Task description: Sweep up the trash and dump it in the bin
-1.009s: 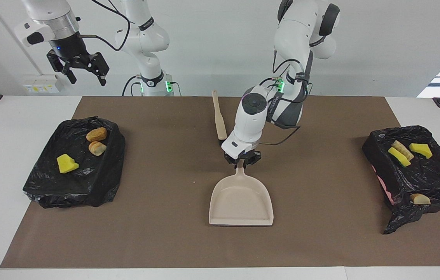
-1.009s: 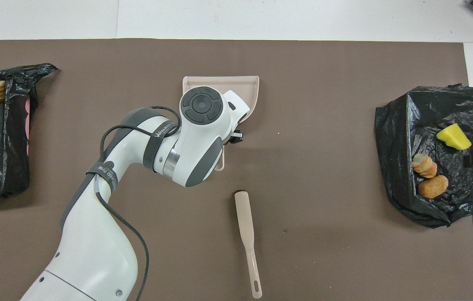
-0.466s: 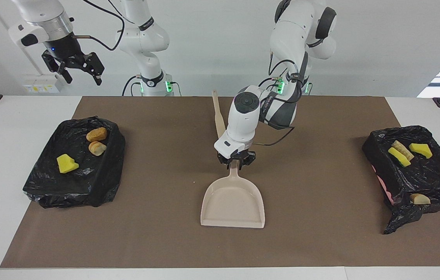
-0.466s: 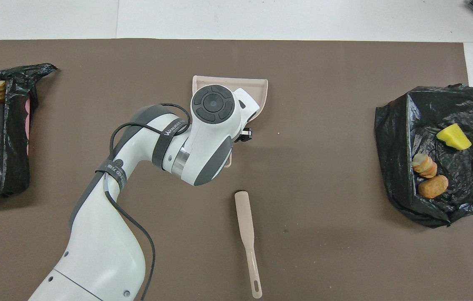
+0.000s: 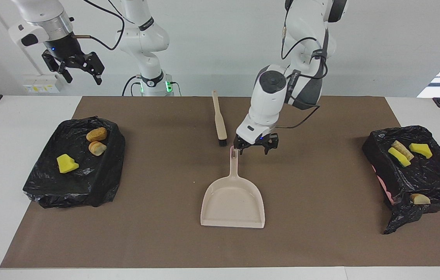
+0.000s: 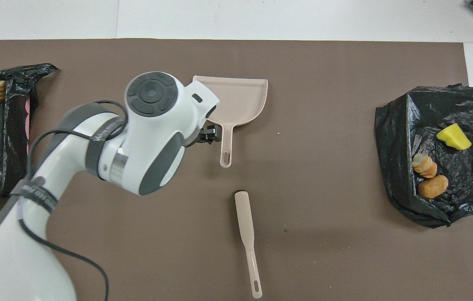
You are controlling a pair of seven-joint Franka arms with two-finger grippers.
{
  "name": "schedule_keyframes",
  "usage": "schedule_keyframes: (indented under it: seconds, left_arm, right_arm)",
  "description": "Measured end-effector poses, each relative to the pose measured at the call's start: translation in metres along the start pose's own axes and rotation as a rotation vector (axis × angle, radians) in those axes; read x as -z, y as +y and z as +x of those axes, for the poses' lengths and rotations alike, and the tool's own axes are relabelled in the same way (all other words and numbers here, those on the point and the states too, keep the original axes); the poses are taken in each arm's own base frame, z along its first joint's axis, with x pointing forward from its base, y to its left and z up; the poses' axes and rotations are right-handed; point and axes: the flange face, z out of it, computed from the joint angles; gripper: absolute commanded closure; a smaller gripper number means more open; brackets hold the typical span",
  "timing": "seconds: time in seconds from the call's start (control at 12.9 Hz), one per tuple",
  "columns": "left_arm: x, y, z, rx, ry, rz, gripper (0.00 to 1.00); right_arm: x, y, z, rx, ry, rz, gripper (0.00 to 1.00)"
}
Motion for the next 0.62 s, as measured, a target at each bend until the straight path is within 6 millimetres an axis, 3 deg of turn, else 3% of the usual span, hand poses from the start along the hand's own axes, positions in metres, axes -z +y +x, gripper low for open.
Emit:
schedule_keyframes:
  seconds: [0.23, 0.62]
  left_arm:
    - [0.064, -0.096, -0.014, -0.071, -0.004, -0.016, 0.0]
    - [0.151, -0.216, -0.038, -0.139, 0.027, -0.035, 0.0]
  right_arm:
    - [0.0, 0.0, 0.0, 0.0, 0.0, 0.0, 0.0]
    - [0.001, -0.013, 0.0, 0.025, 0.002, -0.003, 0.0]
